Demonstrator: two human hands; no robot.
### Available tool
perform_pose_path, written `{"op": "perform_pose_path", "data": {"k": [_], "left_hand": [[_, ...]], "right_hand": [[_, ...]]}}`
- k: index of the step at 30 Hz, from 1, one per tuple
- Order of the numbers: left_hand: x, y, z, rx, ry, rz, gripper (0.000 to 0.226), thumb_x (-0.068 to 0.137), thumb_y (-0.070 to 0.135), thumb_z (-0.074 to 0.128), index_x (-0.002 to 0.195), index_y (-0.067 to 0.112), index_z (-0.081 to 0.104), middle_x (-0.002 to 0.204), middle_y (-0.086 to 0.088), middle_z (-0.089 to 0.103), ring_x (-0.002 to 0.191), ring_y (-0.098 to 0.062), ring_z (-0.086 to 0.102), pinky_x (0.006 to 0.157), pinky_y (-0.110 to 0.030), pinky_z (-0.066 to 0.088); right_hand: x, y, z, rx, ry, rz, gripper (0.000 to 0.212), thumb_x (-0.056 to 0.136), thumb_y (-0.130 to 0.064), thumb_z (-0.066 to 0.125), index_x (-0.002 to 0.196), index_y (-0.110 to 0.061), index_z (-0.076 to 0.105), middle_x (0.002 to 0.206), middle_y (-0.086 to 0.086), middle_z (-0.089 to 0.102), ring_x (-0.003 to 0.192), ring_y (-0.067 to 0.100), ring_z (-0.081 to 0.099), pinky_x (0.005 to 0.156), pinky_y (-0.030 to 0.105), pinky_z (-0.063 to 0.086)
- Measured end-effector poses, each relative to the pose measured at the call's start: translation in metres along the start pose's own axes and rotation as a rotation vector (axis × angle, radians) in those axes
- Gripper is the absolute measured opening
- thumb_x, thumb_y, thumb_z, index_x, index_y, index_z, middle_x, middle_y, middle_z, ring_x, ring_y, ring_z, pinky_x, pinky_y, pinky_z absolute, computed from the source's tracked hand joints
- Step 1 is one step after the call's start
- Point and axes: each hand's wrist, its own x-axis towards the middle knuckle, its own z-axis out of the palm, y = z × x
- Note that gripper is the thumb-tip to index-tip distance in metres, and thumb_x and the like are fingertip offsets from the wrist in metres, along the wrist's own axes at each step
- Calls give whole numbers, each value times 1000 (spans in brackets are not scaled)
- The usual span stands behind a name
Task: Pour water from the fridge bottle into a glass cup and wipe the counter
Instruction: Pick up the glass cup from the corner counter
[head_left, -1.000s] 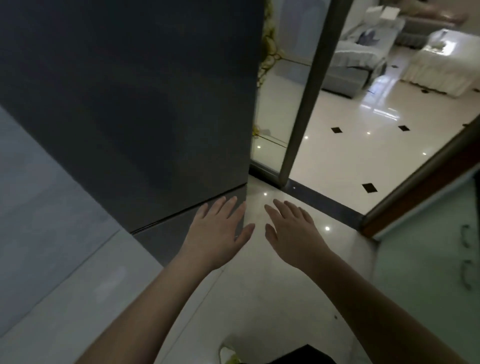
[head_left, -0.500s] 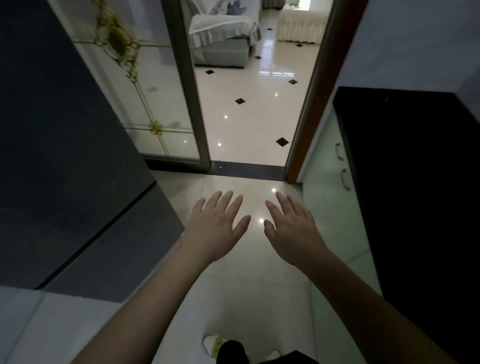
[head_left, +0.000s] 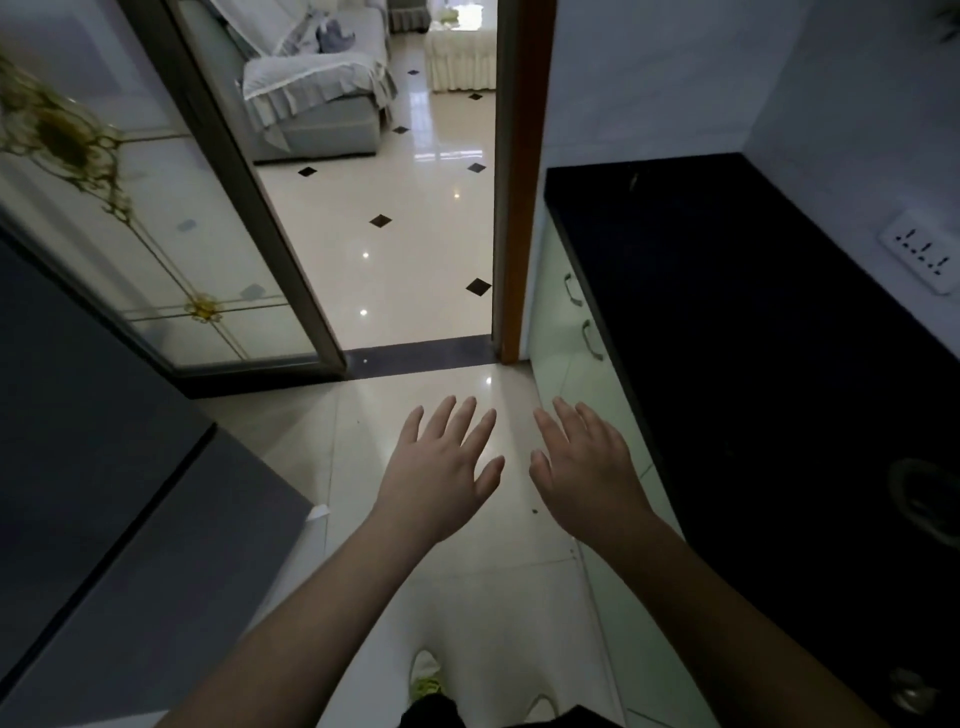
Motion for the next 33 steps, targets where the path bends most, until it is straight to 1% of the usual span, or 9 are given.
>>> {"op": "perform_pose_path", "data": {"k": [2, 6, 9, 14, 16, 20, 24, 29, 33], "left_hand": [[11, -8, 3, -31, -2, 20, 79, 86, 62, -12, 157, 31, 4, 165, 0, 8, 152, -22, 4, 122, -46, 5], [39, -28, 3, -88, -12, 50, 71, 92, 65, -2, 156, 33, -3, 165, 1, 4, 152, -24, 1, 122, -47, 5], [57, -48, -3, -100, -8, 98, 66, 98, 61, 11, 156, 32, -2, 165, 0, 2, 152, -23, -1, 122, -47, 5], [86, -74, -12, -83, 33, 172, 66, 99, 60, 12, 157, 29, 2, 165, 0, 3, 152, -21, -2, 122, -46, 3], [101, -77, -15, -76, 28, 201, 66, 99, 60, 12, 157, 28, 7, 165, 0, 4, 152, -20, -2, 122, -46, 1], [138, -74, -19, -76, 29, 251, 65, 99, 60, 11, 156, 29, 9, 165, 1, 3, 152, -20, -3, 120, -47, -1], [189, -59, -24, -77, 34, 299, 65, 99, 62, 11, 156, 31, 7, 165, 1, 3, 152, -21, -4, 122, -49, -1], [247, -34, -35, -59, 38, 340, 65, 98, 63, 11, 156, 32, 7, 165, 2, 3, 152, -21, -3, 120, -49, -2], [287, -24, -54, -72, 8, 338, 63, 99, 59, 12, 156, 32, 10, 165, 2, 5, 152, -20, -2, 121, -53, 3]], "right_hand": [[8, -4, 0, -5, 13, 35, 62, 94, -45, 22, 149, -19, 33, 155, 8, 33, 144, 27, 28, 115, 44, 23], [31, -13, 0, 6, -3, 99, 58, 101, -45, 21, 154, -21, 19, 161, 6, 18, 148, 24, 14, 118, 40, 15], [52, -25, -1, 28, -11, 126, 57, 102, -44, 24, 154, -22, 15, 162, 4, 14, 149, 21, 9, 118, 38, 11], [78, -35, -3, 23, -1, 194, 58, 102, -44, 23, 154, -25, 10, 163, 2, 11, 149, 20, 7, 119, 39, 10], [85, -34, -4, 8, 2, 222, 59, 102, -45, 23, 155, -27, 5, 163, 2, 9, 149, 21, 6, 119, 40, 9], [101, -21, -9, -18, 10, 282, 60, 102, -46, 20, 154, -28, -2, 163, 3, 5, 150, 22, 4, 119, 41, 6], [124, 0, -9, -63, 38, 344, 61, 101, -46, 20, 156, -24, 4, 164, 5, 6, 150, 24, 4, 120, 45, 7], [165, 40, -18, -55, 21, 382, 60, 102, -45, 17, 155, -22, 2, 164, 5, 2, 150, 25, 1, 121, 46, 8], [194, 65, -29, -18, 22, 379, 60, 102, -45, 18, 155, -23, 2, 164, 4, 1, 150, 24, 0, 121, 45, 6]]}}
